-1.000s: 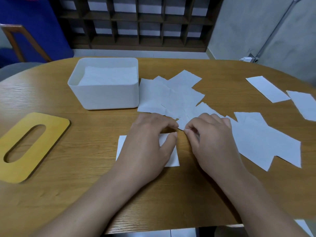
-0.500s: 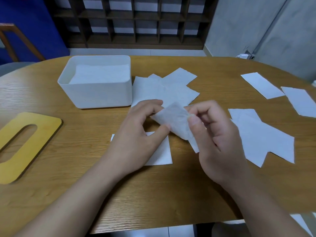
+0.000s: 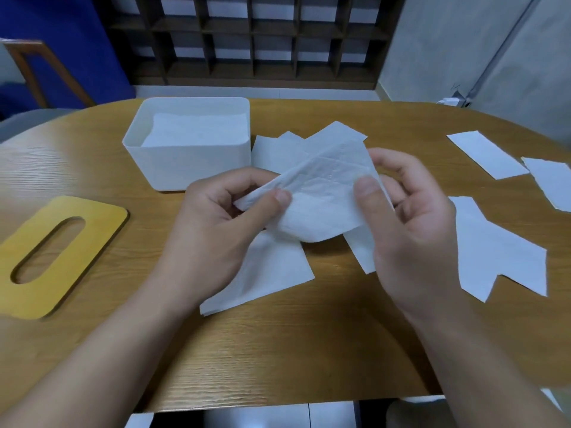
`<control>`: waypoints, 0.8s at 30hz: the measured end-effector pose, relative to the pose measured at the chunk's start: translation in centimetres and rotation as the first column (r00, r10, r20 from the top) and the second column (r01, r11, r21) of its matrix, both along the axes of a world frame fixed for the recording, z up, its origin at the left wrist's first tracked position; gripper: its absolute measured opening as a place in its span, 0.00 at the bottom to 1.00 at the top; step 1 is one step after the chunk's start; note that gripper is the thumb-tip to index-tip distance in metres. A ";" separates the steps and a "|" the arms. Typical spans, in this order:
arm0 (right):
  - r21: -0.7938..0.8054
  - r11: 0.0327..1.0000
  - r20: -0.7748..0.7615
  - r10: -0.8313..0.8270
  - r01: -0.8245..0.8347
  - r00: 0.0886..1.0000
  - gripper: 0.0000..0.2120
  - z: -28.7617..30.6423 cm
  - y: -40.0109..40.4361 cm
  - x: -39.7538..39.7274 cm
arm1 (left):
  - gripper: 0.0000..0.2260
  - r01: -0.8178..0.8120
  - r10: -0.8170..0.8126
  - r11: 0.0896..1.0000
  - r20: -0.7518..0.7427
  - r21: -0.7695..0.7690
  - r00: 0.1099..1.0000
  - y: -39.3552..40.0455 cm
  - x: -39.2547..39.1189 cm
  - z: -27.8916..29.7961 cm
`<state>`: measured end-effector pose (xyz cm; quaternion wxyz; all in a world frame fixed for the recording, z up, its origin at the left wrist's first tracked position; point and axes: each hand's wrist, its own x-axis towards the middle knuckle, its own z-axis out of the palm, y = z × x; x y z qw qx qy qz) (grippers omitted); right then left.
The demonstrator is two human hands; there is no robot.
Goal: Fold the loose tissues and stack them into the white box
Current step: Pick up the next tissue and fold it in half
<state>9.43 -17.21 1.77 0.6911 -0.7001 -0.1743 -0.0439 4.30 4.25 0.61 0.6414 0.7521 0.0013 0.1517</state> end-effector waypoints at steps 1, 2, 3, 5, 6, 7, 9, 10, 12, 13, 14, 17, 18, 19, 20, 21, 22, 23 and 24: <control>0.004 1.000 0.001 -0.004 0.004 1.000 0.13 0.0 0.3 0.0 | 0.04 -0.002 0.003 1.000 -0.014 0.006 1.000 0.2 -0.2 0.2; 0.012 1.000 -0.009 0.003 -0.003 1.000 0.12 -0.2 0.6 0.0 | 0.04 -0.005 0.006 1.000 -0.034 0.020 0.999 0.5 -0.5 0.5; 0.020 1.000 -0.030 0.022 -0.021 0.999 0.11 -0.4 0.9 0.0 | 0.04 -0.010 0.013 0.999 -0.058 0.041 0.998 0.8 -0.7 0.7; -0.014 0.998 -0.072 0.064 -0.065 0.995 0.12 -0.9 1.6 0.1 | 0.03 -0.036 0.047 0.994 -0.103 0.106 0.994 1.7 -1.2 0.9; -0.072 0.994 -0.079 0.074 -0.080 0.994 0.12 -1.3 1.9 0.1 | 0.03 -0.058 0.078 0.985 -0.121 0.161 0.990 2.2 -1.4 0.8; -0.151 0.985 -0.069 0.075 -0.085 0.995 0.12 -1.8 2.0 0.2 | 0.02 -0.082 0.116 0.969 -0.136 0.233 0.984 2.7 -1.6 0.6; -0.323 0.945 -0.016 0.051 -0.054 0.999 0.13 -2.8 2.4 0.2 | 0.01 -0.104 0.182 0.916 -0.171 0.388 0.968 3.6 -2.0 0.2; -0.390 0.920 0.013 0.039 -0.031 0.999 0.13 -3.1 2.7 0.1 | 0.01 -0.099 0.202 0.888 -0.188 0.449 0.961 3.9 -2.2 -0.1; -0.478 0.878 0.059 0.025 0.006 0.998 0.16 -3.7 3.3 0.0 | 0.02 -0.075 0.216 0.843 -0.209 0.532 0.954 4.3 -2.6 -0.4; -0.522 0.852 0.081 0.027 0.020 0.996 0.17 -4.0 3.6 0.0 | 0.03 -0.065 0.224 0.820 -0.213 0.568 0.951 4.4 -2.7 -0.5; -0.574 0.818 0.106 0.035 0.033 0.994 0.18 -4.2 3.8 0.0 | 0.04 -0.058 0.237 0.790 -0.217 0.610 0.947 4.6 -2.8 -0.7; -0.713 0.694 0.204 0.062 0.105 0.977 0.17 -4.7 4.4 -0.2 | 0.06 -0.018 0.276 0.660 -0.220 0.751 0.936 5.0 -2.8 -1.3; -0.732 0.667 0.243 0.062 0.141 0.968 0.17 -4.8 4.4 -0.4 | 0.07 -0.005 0.273 0.632 -0.217 0.775 0.937 5.1 -2.8 -1.6; -0.735 0.655 0.278 0.056 0.175 0.959 0.17 -4.8 4.4 -0.4 | 0.08 -0.001 0.261 0.614 -0.202 0.790 0.944 5.3 -2.7 -1.9; -0.730 0.656 0.294 0.048 0.192 0.954 0.18 -4.8 4.3 -0.5 | 0.09 -0.011 0.248 0.596 -0.171 0.803 0.953 5.4 -2.6 -2.1; -0.721 0.665 0.291 0.039 0.192 0.956 0.18 -4.9 4.2 -0.4 | 0.10 -0.035 0.235 0.578 -0.126 0.816 0.964 5.4 -2.6 -2.2; -0.713 0.677 0.274 0.033 0.180 0.961 0.19 -4.9 4.1 -0.4 | 0.10 -0.054 0.217 0.570 -0.087 0.820 0.972 5.3 -2.6 -2.3; -0.707 0.687 0.254 0.027 0.166 0.967 0.19 -5.0 4.0 -0.3 | 0.11 -0.054 0.194 0.581 -0.073 0.812 0.978 5.1 -2.7 -2.4; -0.702 0.694 0.243 0.021 0.161 0.970 0.19 -5.0 3.8 -0.2 | 0.12 -0.034 0.168 0.603 -0.086 0.797 0.982 4.7 -2.7 -2.4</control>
